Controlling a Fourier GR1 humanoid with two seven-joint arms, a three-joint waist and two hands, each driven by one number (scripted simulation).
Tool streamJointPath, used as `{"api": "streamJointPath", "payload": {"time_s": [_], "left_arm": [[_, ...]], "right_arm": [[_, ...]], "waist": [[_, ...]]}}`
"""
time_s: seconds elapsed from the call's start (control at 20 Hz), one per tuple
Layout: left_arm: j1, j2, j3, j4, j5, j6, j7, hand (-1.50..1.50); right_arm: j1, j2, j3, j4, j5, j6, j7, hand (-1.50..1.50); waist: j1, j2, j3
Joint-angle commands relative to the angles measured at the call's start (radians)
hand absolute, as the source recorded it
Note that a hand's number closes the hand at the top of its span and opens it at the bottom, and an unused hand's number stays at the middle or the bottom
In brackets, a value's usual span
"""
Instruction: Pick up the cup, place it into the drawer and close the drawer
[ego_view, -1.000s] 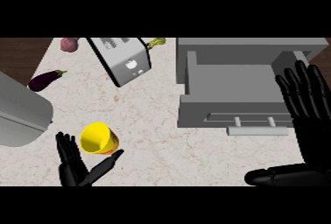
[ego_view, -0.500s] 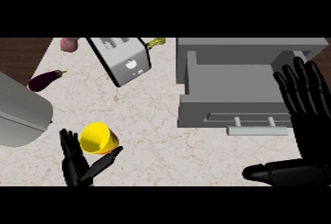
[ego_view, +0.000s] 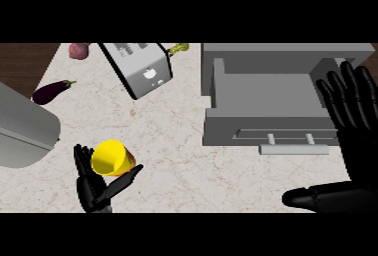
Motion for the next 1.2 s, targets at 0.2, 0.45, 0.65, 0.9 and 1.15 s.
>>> {"api": "streamJointPath", "payload": {"time_s": [0.2,0.45,0.65,0.9,1.15], "left_arm": [[-0.081,-0.002,0.005,0.152,0.100,-0.091,-0.098,-1.50],[-0.104,-0.002,0.035,0.149,0.079,-0.216,-0.076,-1.50],[-0.134,0.011,0.046,0.164,0.084,-0.286,-0.067,1.50],[-0.105,0.008,0.033,0.140,0.045,-0.302,-0.141,1.50],[-0.138,0.024,0.075,0.209,0.032,-0.265,-0.238,1.50]], "right_arm": [[0.018,0.020,0.051,-0.036,0.026,-0.009,0.024,-1.50],[-0.025,0.002,0.001,0.025,0.010,-0.005,-0.001,-1.50],[-0.034,0.011,0.028,0.059,0.053,-0.016,-0.011,-1.50],[0.076,0.047,0.057,-0.020,0.057,-0.015,-0.055,-1.50],[0.022,-0.011,-0.008,0.021,0.002,0.026,-0.027,-1.50]], "waist": [[-0.003,0.001,0.000],[-0.001,0.001,0.000],[0.000,0.001,0.000],[0.000,0.000,0.000],[-0.002,0.001,0.000]]}}
